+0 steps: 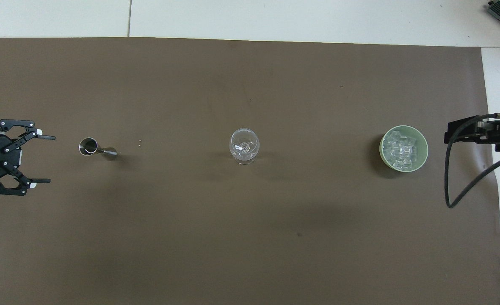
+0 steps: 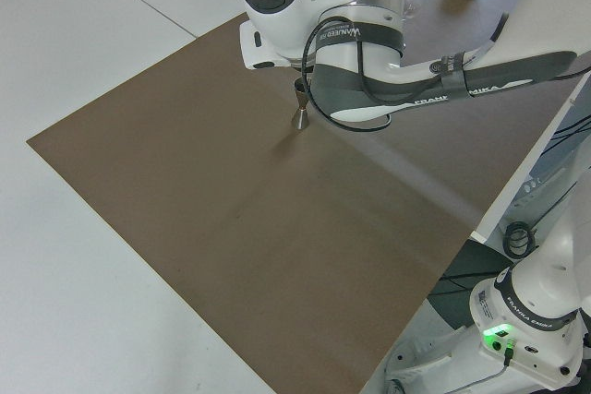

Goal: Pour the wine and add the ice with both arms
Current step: 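Open the left gripper and move it toward the silver jigger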

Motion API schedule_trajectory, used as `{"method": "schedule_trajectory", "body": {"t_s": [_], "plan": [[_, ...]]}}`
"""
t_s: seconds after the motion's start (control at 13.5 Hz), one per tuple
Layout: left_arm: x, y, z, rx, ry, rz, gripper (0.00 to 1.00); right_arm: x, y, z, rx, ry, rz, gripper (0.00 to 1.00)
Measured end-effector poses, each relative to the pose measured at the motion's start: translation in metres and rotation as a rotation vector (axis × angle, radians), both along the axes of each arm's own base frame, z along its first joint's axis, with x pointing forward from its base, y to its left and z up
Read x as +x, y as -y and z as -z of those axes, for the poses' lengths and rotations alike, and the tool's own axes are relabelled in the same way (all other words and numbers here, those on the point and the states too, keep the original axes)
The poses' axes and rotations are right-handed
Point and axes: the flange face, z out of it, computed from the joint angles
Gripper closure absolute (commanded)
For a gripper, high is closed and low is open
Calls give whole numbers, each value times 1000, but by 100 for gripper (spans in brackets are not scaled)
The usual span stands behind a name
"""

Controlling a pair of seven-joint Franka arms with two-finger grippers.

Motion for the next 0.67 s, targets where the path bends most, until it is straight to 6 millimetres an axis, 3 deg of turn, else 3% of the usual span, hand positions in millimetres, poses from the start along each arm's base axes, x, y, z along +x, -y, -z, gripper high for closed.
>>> {"method": "schedule_trajectory", "body": {"t_s": [0.3,0.67], "plan": [[-20,-21,39,-99,-13,-187,0,0,0,0,0,0,0,0],[-39,-23,73,-206,-18,-382,0,0,0,0,0,0,0,0]]}}
